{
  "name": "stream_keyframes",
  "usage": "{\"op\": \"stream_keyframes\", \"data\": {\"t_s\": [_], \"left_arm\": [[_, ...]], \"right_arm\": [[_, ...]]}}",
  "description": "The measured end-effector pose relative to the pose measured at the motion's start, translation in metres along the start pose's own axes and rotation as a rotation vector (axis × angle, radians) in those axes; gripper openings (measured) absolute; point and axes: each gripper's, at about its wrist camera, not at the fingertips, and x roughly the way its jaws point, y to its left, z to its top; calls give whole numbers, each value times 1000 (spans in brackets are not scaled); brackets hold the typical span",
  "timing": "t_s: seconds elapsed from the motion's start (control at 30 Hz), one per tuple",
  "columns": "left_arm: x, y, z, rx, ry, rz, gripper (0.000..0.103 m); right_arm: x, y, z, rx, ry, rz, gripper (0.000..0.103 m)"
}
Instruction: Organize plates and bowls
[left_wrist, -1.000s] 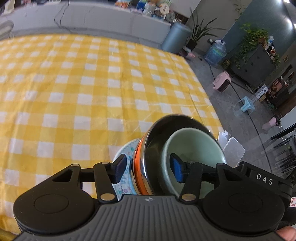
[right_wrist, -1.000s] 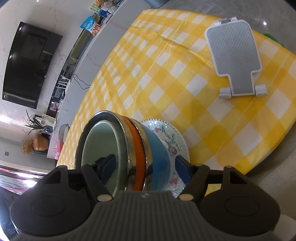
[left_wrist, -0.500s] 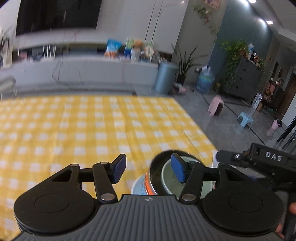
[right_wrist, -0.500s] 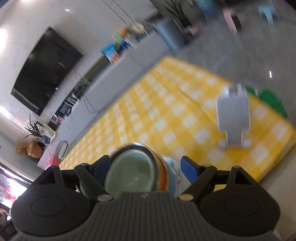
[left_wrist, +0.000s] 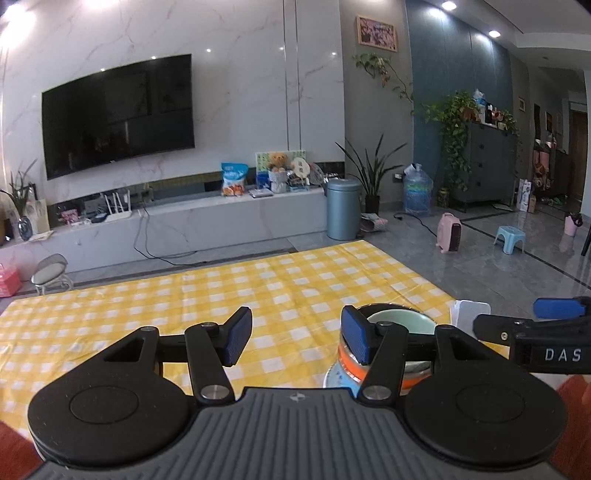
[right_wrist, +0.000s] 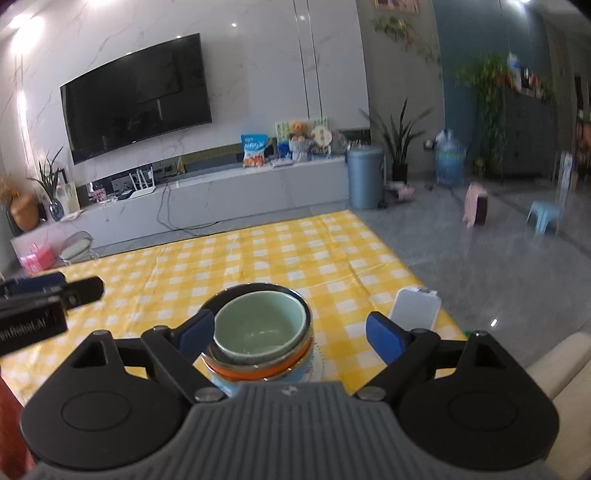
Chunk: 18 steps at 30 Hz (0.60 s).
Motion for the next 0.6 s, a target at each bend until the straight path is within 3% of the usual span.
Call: {"op": "stream_keyframes", "data": {"t_s": [0.13,0.27,0.43,0.6], "left_arm": [[-1,-4,-12,49,16,39,68],[-1,-2,-25,34,46,43,68],[5,-6,-39,-34,110,44,77],[14,-13,-44,14,161,63,77]], "right_arm": [[-6,2,-17,-37,-43,-39,89],[-8,2,-33,-46,-71,-63,89],[-4,8,-44,-77,-67,-69,89],[5,7,-51,-49,-8,-34,89]]}}
